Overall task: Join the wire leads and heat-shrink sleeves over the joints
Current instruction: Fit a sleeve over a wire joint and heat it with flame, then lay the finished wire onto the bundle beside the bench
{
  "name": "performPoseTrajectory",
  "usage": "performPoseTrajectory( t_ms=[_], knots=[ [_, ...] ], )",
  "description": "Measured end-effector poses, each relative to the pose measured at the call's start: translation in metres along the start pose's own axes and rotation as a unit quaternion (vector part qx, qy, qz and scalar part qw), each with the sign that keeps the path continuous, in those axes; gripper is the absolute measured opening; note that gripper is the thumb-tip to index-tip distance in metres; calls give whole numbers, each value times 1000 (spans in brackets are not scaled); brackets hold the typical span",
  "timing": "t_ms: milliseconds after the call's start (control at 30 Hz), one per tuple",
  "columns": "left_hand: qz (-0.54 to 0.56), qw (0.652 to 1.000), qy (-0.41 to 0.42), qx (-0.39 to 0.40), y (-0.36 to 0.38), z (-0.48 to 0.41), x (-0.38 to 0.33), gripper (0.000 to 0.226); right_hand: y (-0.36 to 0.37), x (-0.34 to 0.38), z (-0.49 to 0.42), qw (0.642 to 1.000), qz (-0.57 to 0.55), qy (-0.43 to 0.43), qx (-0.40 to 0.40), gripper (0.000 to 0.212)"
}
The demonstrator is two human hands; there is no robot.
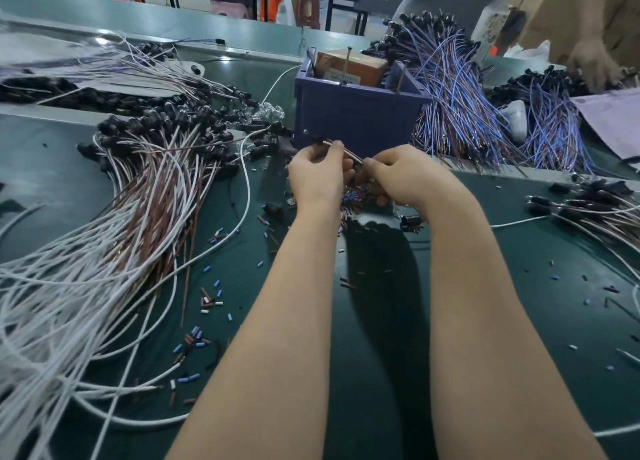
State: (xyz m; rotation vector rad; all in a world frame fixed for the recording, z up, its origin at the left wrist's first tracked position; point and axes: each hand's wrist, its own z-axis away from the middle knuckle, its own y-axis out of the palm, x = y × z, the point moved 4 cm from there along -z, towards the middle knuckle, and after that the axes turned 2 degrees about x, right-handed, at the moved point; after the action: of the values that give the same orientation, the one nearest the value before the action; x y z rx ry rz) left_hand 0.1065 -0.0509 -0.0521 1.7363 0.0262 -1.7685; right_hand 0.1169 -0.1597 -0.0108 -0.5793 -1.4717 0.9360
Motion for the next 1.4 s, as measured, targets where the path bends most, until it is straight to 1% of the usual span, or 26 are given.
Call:
performPoseTrajectory(
  t_ms=[100, 167, 300, 400, 467, 533, 633, 733, 833, 900, 967, 1100, 1167, 1233, 1300, 1367, 1400],
  knots=[
    [-2, 1000, -19, 21, 1, 0, 1, 22, -2, 0, 1, 1000, -5, -2, -12, 32],
    [-4, 999, -29, 33, 3, 0, 2, 27, -2, 1, 2, 1000, -1, -2, -10, 32],
    [-4, 996, -66, 61, 4, 2, 6, 25, -1, 3, 4, 1000, -2, 1, -2, 34],
    [-15, 996, -54, 69, 5, 2, 4, 22, -1, 1, 4, 1000, -9, 11, 10, 35],
    [-9, 999, -18, 38, 2, 0, -1, 22, -4, -3, 5, 1000, -3, 25, 14, 29],
    [18, 999, 24, -22, -5, -2, -8, 22, -10, -6, 7, 999, 3, 38, 16, 25],
    [70, 991, 63, -97, -17, -3, -17, 12, -22, -9, 13, 998, 21, 50, 13, 18],
    [101, 985, 79, -119, -18, -2, -22, 10, -33, -6, 17, 998, 30, 48, -7, 22],
    [87, 987, 78, -106, -11, 2, -23, 11, -45, -1, 25, 998, 42, 54, -10, 22],
    [69, 992, 65, -86, -2, 7, -21, 8, -56, -4, 33, 997, 38, 66, -9, 22],
    [33, 997, 48, -47, 12, 13, -20, 3, -68, -12, 45, 996, 30, 85, -14, 20],
    [-60, 996, 44, 45, 55, 33, -14, 6, -97, -38, 80, 991, 30, 127, -28, 18],
    [-101, 990, 41, 86, 79, 48, -7, 10, -112, -55, 103, 988, 32, 150, -33, 21],
    [-117, 982, 36, 143, 106, 68, 4, 7, -129, -74, 130, 982, 34, 179, -42, 24],
    [-122, 971, 16, 206, 139, 89, 19, 13, -147, -96, 161, 974, 20, 217, -53, 23],
    [-129, 956, -15, 262, 176, 113, 39, 20, -164, -120, 191, 964, -6, 253, -84, 20],
    [-131, 950, -25, 283, 192, 125, 48, 16, -170, -132, 205, 958, -16, 268, -105, 18]
  ],
)
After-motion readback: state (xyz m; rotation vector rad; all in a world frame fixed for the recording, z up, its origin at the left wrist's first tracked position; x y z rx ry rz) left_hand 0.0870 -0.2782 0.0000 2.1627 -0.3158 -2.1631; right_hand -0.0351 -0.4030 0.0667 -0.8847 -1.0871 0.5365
